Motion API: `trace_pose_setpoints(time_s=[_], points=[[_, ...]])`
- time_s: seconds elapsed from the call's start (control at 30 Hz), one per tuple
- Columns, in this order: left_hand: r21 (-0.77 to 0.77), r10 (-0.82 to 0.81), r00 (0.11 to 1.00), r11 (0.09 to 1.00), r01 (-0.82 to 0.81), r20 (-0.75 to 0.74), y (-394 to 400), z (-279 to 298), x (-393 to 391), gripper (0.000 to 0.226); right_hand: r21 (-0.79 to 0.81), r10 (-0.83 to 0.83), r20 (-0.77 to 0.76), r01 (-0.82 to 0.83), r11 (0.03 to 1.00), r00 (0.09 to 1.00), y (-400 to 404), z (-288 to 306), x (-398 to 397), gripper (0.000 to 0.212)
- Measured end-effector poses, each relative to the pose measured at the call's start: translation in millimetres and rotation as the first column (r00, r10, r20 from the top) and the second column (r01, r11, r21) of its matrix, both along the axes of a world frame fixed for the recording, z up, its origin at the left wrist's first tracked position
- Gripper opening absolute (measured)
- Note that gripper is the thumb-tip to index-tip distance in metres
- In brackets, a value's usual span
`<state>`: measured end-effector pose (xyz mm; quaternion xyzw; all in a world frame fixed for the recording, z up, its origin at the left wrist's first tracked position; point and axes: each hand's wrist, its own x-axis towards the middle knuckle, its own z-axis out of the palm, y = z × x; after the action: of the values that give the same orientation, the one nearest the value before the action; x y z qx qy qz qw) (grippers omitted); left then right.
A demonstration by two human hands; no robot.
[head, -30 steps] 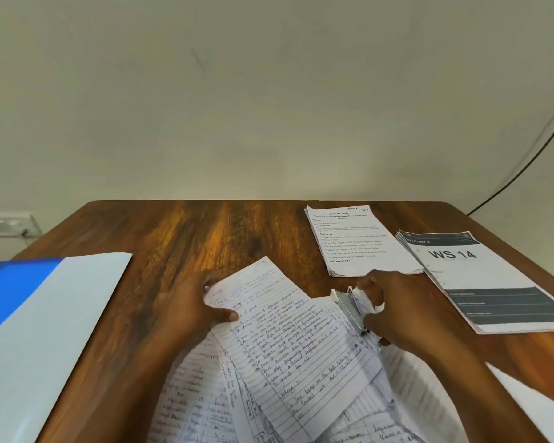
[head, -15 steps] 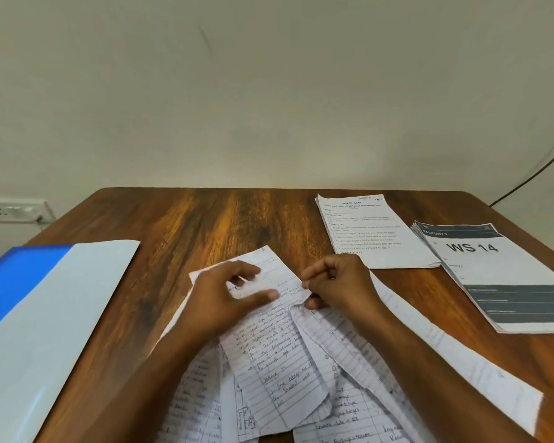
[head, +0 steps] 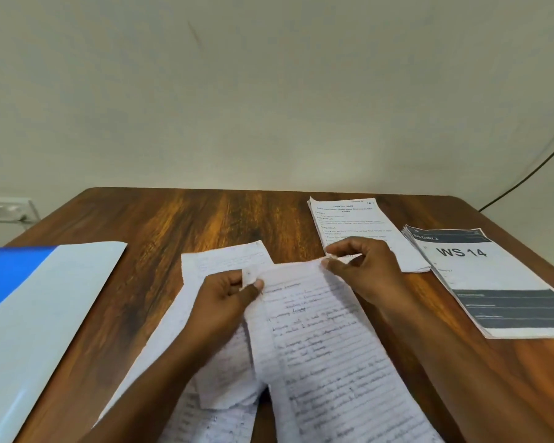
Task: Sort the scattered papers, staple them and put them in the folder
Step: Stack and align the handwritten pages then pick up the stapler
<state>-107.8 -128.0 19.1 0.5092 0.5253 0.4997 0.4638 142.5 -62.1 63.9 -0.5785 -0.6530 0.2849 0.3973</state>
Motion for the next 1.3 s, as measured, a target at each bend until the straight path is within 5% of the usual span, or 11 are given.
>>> trace_pose_setpoints(time_s=[0.17, 0.33, 0.57, 0.73, 0.97, 1.13, 1.3], points=[[-0.101, 0.137, 0.990, 0.986, -0.135, 0.019, 2.8, 6.4, -10.8, 0.022, -0.077, -0.028, 0.021, 0.029, 0.997, 0.999, 18.9, -19.9, 17.9, 0.019], [-0.261, 0.104, 0.992, 0.962, -0.081, 0.076, 4.5, 14.7, -23.5, 0.026, -0.069, 0.071, 0.169, -0.060, 0.996, 0.983, 17.0, -36.2, 15.7, 0.036], [-0.274, 0.148, 0.984, 0.955, -0.116, 0.102, 10.0, 25.8, -41.2, 0.024, 0.018, 0.316, 0.303, -0.337, 0.941, 0.899, 8.9, -38.9, 7.0, 0.041], [-0.205, 0.236, 0.967, 0.946, -0.252, -0.101, 11.2, 15.2, -32.0, 0.024, 0.045, 0.299, 0.565, -0.390, 0.920, 0.769, 2.0, -40.5, 3.7, 0.045], [-0.020, 0.259, 0.910, 0.960, -0.280, -0.323, 7.8, 7.2, -32.7, 0.018, 0.105, 0.189, 0.597, -0.309, 0.945, 0.780, 9.0, -37.5, 18.5, 0.028], [-0.012, 0.222, 0.935, 0.972, -0.235, -0.275, 13.8, -3.3, -33.5, 0.009, 0.078, 0.035, 0.620, -0.106, 0.991, 0.784, 13.3, -16.6, 58.2, 0.023], [0.012, 0.164, 0.945, 0.986, -0.167, -0.284, 14.3, -8.6, -25.2, 0.016, -0.106, -0.009, 0.721, 0.124, 0.987, 0.692, 14.0, -5.3, 94.2, 0.028]])
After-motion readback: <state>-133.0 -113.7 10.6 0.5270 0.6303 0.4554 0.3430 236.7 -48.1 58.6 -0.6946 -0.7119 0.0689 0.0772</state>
